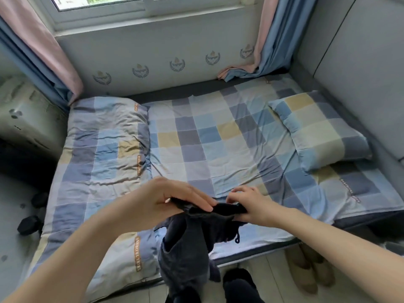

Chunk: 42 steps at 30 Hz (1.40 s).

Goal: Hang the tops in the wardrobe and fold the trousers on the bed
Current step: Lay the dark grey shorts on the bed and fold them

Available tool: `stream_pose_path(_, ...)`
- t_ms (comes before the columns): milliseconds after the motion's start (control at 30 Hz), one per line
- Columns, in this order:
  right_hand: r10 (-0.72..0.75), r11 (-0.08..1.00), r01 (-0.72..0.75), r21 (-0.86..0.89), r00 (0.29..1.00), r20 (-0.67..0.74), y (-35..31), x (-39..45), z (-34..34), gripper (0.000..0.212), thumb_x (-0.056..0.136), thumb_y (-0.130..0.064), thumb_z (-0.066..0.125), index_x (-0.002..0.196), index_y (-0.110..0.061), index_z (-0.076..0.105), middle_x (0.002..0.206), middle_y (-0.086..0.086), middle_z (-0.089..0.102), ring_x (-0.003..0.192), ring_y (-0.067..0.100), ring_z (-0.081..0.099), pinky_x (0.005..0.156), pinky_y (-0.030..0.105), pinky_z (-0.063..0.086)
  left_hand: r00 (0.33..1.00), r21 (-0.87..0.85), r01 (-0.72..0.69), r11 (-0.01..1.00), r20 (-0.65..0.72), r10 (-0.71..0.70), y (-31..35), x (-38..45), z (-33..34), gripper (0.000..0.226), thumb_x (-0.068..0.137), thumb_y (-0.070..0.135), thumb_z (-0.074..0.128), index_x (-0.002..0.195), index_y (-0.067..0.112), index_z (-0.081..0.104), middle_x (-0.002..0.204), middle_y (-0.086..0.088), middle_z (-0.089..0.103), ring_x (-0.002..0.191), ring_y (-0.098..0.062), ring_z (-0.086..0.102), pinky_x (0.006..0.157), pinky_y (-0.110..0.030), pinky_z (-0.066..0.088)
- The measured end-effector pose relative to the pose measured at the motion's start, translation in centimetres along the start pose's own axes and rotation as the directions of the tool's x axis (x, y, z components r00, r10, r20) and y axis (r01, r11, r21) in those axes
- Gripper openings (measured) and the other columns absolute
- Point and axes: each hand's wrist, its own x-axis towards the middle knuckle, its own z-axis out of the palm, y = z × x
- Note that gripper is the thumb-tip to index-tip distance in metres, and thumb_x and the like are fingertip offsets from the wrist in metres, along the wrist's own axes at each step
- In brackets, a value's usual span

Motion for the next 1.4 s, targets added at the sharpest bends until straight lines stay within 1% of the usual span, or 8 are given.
stream_pose_path(167,0.092,0.908,-0.079,0.411,0.996,-0.012,5.8,-5.8,-0.2,0.030,0.086,-0.035,0.062,0.108,-0.026,0.043,0.097,-0.003,0.062,0.090,0.017,0.060,0.078,0.038,0.049,0.932,0.002,-0.025,1.000,-0.361,0.024,-0.7,4.4,3.9,0.045,0.084,-0.017,0.059,0.105,0.020,0.075,0.117,0.009,0.071,0.113,-0.014,0.066,0.094,-0.025,0.052)
stream_pose_path(333,-0.044,0.978,0.070,0.196,0.990,-0.134,8.7,-8.7,-1.2,0.074,0.087,-0.043,0.064,0.143,-0.037,0.016,0.098,0.008,0.066,0.082,0.020,0.064,0.075,0.037,0.053,0.766,0.116,0.125,0.985,-0.643,-0.022,-2.2,6.3,5.1,0.037,0.086,-0.011,0.063,0.109,0.016,0.072,0.109,0.011,0.073,0.106,-0.012,0.068,0.093,-0.032,0.054)
stream_pose_path(433,-0.324,0.946,0.302,-0.120,0.903,-0.281,10.3,-9.3,-1.4,0.065,0.088,-0.020,0.060,0.144,-0.025,0.026,0.111,0.007,0.057,0.079,0.022,0.059,0.067,0.033,0.052,0.720,0.073,0.141,0.987,-0.692,-0.052,-2.4,6.6,5.0,0.035,0.086,-0.014,0.062,0.102,0.016,0.069,0.102,0.009,0.074,0.098,-0.013,0.069,0.086,-0.036,0.056)
stream_pose_path(567,-0.325,0.937,0.223,-0.267,0.838,-0.438,14.4,-9.0,-1.7,0.047,0.086,-0.009,0.055,0.130,-0.018,0.042,0.107,0.010,0.049,0.066,0.027,0.053,0.061,0.037,0.050,0.745,0.034,0.055,0.998,-0.667,-0.019,-0.8,6.5,5.3,0.032,0.085,-0.013,0.063,0.094,0.018,0.069,0.094,0.006,0.074,0.093,-0.017,0.069,0.080,-0.031,0.058)
stream_pose_path(800,-0.320,0.926,0.234,-0.295,0.903,-0.288,17.0,-9.1,-2.1,0.049,0.070,-0.012,0.079,0.108,-0.022,0.051,0.091,0.003,0.054,0.067,0.021,0.054,0.058,0.030,0.043,0.796,0.042,-0.028,0.999,-0.604,0.048,0.7,6.9,3.6,0.049,0.083,-0.011,0.064,0.087,0.038,0.067,0.096,0.007,0.073,0.097,-0.018,0.069,0.082,-0.026,0.055)
stream_pose_path(933,-0.234,0.909,0.110,-0.402,0.933,-0.274,19.7,-9.0,-2.5,0.044,0.067,-0.026,0.084,0.101,-0.026,0.055,0.083,0.000,0.055,0.066,0.021,0.054,0.052,0.028,0.035,0.714,-0.228,-0.124,0.966,-0.697,-0.073,-0.2,6.2,2.0,0.016,0.074,0.024,0.081,0.086,0.030,0.072,0.096,-0.001,0.073,0.097,-0.026,0.068,0.082,-0.033,0.055)
stream_pose_path(1100,-0.090,0.972,0.005,-0.237,0.933,-0.349,20.6,-7.8,-5.7,0.037,0.079,-0.032,0.074,0.108,-0.021,0.055,0.089,0.003,0.053,0.069,0.025,0.059,0.055,0.035,0.046,0.663,-0.309,-0.046,0.950,-0.721,-0.202,-2.8,5.0,-0.1,0.039,0.060,0.047,0.088,0.089,0.025,0.074,0.090,-0.003,0.071,0.087,-0.022,0.065,0.074,-0.027,0.055)
stream_pose_path(1400,0.272,0.922,-0.047,0.384,0.785,-0.557,15.1,-3.2,-12.5,0.009,0.097,-0.012,0.049,0.098,-0.016,0.042,0.061,0.018,0.044,0.048,0.011,0.034,0.052,0.026,0.032,0.563,-0.178,0.197,0.964,-0.785,-0.259,-10.5,3.5,-3.0,0.046,0.089,-0.004,0.063,0.107,0.038,0.068,0.096,0.013,0.072,0.089,-0.003,0.065,0.082,-0.017,0.053)
